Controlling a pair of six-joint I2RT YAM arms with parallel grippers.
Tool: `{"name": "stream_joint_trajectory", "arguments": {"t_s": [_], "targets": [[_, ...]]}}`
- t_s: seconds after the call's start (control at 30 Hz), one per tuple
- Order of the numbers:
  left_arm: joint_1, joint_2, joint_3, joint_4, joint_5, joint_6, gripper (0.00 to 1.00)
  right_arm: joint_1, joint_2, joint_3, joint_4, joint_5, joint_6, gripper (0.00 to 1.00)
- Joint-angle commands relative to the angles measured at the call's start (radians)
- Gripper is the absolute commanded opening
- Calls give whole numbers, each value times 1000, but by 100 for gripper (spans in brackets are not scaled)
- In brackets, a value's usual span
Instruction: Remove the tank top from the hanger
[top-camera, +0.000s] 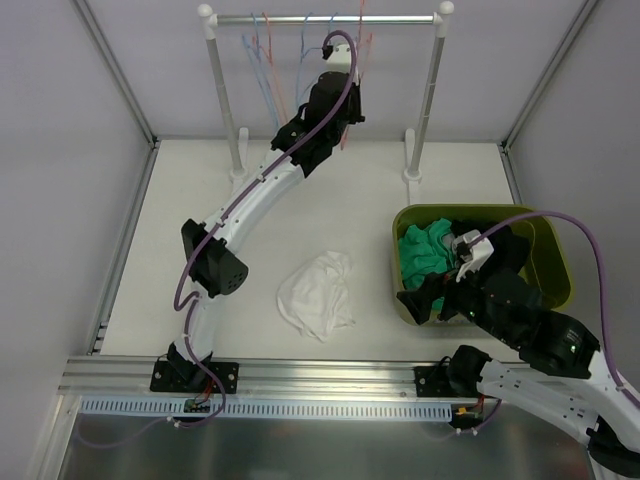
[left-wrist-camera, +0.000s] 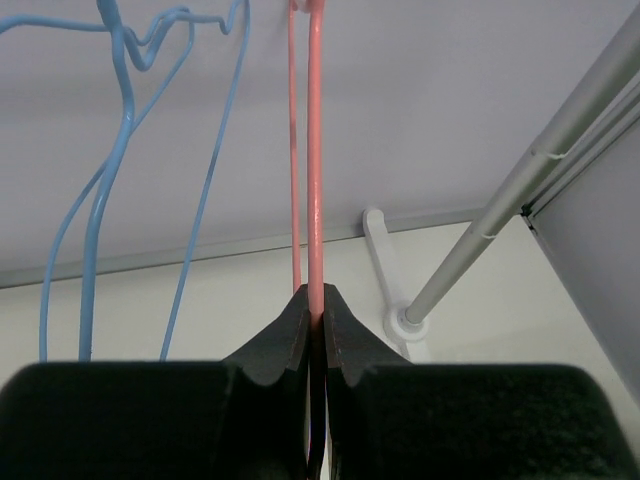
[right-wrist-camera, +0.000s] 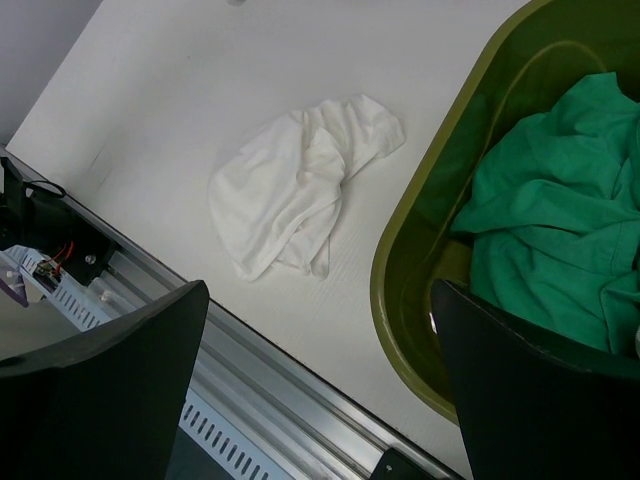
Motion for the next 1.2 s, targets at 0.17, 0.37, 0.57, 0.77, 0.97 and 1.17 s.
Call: {"name": "stream_joint_trajectory", "arguments": {"t_s": [0.17,0.37,0.57,0.77,0.97,1.17], "targets": [[8,-75,-50,45,76,-5,7,-3,40,-16,92,-23,-16,99],[2,-170,-98,46,96,1,54,-1,114,-25,141,-33,-30,99],[-67,-356,-225,43,49,76,99,-1,276,-2,220,-152,-117,99],[-138,-659,-539,45,-107,120,99,0,543,53,283,-177,-122,99],[-168,-1009,-895,45,-142,51,99,62,908,160,309,-134,-147,99],[-170,-1349,-1220,24,-175,-26,99,100,1220,292,314,-115,-148,99]]}}
